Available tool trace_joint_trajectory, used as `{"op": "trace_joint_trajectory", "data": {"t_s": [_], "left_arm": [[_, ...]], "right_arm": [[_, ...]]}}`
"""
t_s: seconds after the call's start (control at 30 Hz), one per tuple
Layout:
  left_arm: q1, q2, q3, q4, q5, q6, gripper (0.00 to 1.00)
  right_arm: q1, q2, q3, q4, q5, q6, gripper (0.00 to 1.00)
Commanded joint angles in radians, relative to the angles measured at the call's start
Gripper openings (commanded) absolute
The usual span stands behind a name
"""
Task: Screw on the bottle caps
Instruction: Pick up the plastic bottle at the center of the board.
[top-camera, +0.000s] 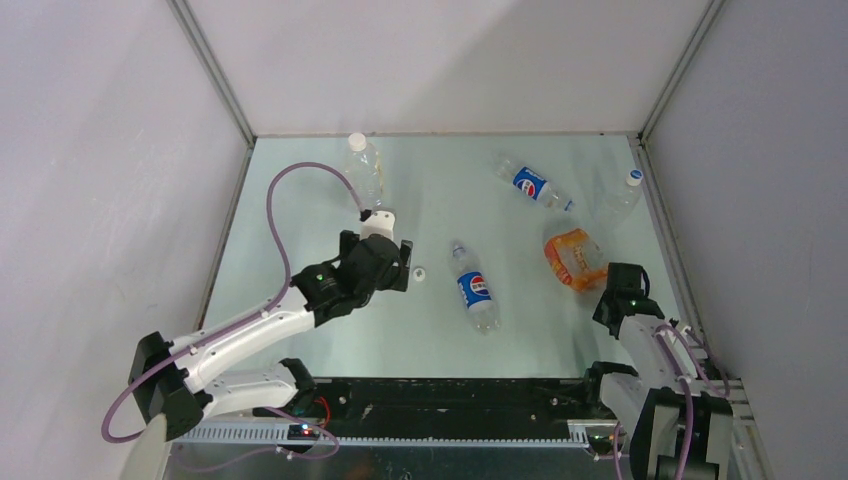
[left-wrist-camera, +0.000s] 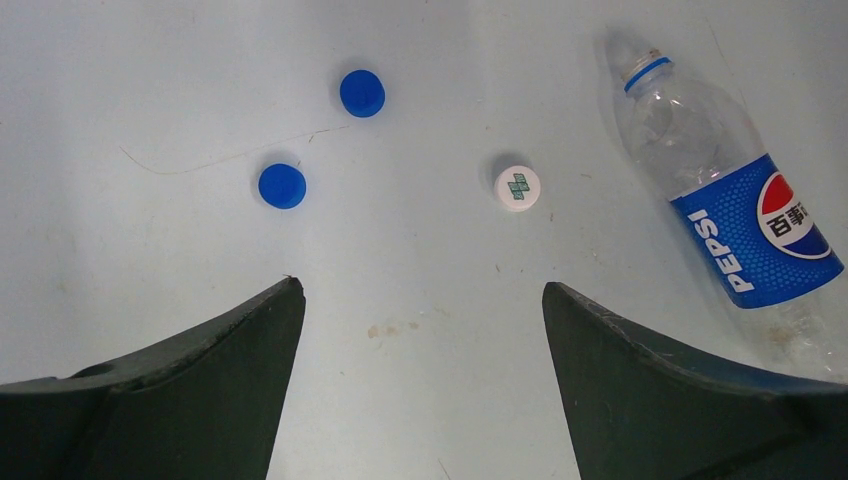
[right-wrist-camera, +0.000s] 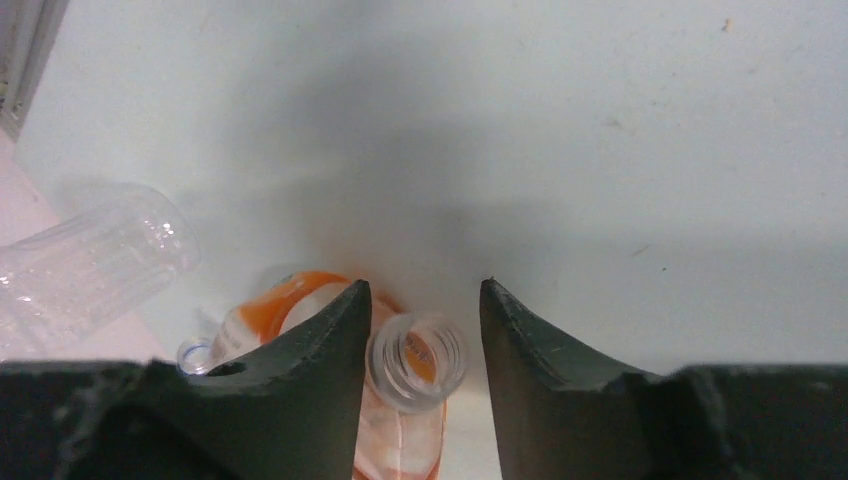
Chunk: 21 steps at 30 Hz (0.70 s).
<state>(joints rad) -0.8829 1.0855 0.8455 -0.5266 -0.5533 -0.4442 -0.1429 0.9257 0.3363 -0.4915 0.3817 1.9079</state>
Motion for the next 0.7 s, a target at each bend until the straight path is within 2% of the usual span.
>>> {"op": "trace_joint_trajectory", "data": {"t_s": [0.0, 0.23, 0.3, 0.43, 0.5, 0.63, 0.67], "left_arm": [[0.002, -0.023, 0.016, 0.005, -0.030, 0.032, 0.94], [0.002, -0.058, 0.007, 0.038, 0.032, 0.114, 0.92], [0.002, -0.081, -0.005, 0.065, 0.064, 0.157, 0.91], [0.002, -0.138, -0.033, 0.140, 0.135, 0.251, 0.90], [0.002, -0.165, -0.046, 0.168, 0.168, 0.298, 0.90], [0.002, -0.207, -0.045, 0.202, 0.254, 0.397, 0.91], [0.002, -0.219, -0.042, 0.206, 0.284, 0.427, 0.92]], "right_arm": [[-0.011, 0.023, -0.011, 0.037, 0.073, 0.023, 0.41], [-0.014, -0.108, -0.009, -0.052, 0.097, -0.104, 0.06], [-0.014, -0.171, -0.004, -0.090, 0.094, -0.183, 0.00], [-0.014, -0.312, 0.020, -0.167, 0.039, -0.359, 0.00], [-0.012, -0.398, 0.046, -0.178, -0.014, -0.502, 0.00], [0.004, -0.476, 0.140, -0.171, -0.160, -0.855, 0.00], [0.012, -0.484, 0.157, -0.170, -0.203, -0.898, 0.00]]}}
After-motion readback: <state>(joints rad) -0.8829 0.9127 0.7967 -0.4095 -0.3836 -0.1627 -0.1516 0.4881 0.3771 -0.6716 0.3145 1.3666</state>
